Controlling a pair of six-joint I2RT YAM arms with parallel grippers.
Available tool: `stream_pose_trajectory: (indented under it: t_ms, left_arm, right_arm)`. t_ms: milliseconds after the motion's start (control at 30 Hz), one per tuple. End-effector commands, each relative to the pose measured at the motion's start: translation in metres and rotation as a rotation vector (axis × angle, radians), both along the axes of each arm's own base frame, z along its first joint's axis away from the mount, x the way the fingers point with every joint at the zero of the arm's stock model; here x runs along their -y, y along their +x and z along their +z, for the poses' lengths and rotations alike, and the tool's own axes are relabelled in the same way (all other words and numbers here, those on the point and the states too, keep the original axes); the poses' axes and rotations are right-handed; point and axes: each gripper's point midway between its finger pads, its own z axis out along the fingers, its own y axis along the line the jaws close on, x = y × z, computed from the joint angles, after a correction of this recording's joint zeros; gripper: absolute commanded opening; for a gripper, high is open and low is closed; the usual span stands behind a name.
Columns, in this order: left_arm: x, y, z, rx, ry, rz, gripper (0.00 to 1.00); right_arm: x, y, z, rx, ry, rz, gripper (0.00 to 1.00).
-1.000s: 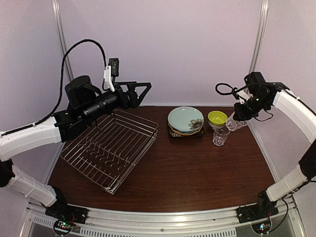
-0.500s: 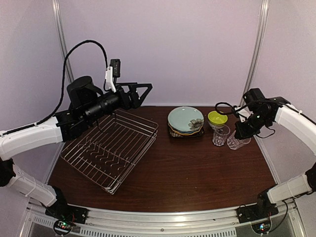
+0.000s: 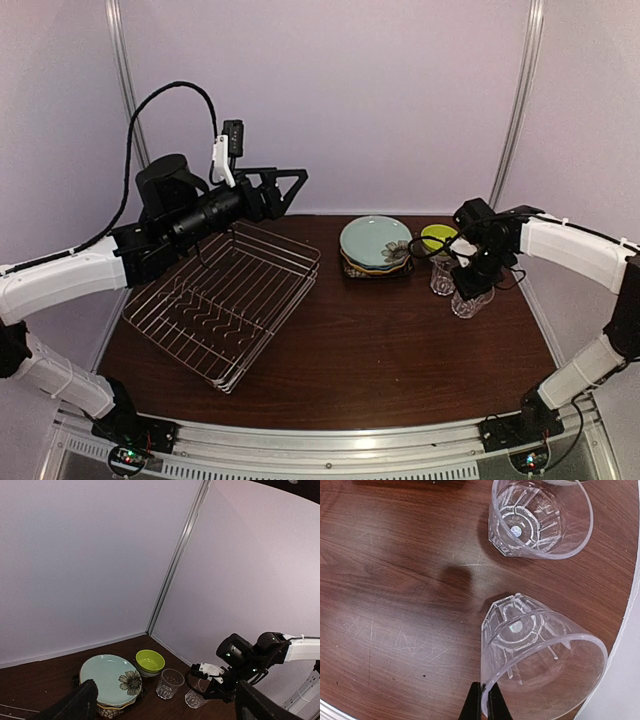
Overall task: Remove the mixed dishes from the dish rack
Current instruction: Place the cup at the center of the board.
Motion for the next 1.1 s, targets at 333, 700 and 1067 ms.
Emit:
stream_pose_trajectory:
  t_ms: [333, 700, 1067]
  left_arm:
    - [-0.005, 0.002, 0.005, 0.012, -0.011, 0.02, 0.97]
    - [-0.004, 0.004, 0.004, 0.013, -0.008, 0.022, 0.98]
    - [-0.006, 0.005, 0.003, -0.001, -0.006, 0.031, 0.97]
  right_arm:
    - [-0.013, 0.029, -0.013, -0.021, -0.073, 0.066, 0.0]
    - [-0.017, 0.027, -0.024, -0.064, -0.067, 0.076, 0.02]
    - [-0.018, 0.026, -0.018, -0.057, -0.057, 0.078, 0.28]
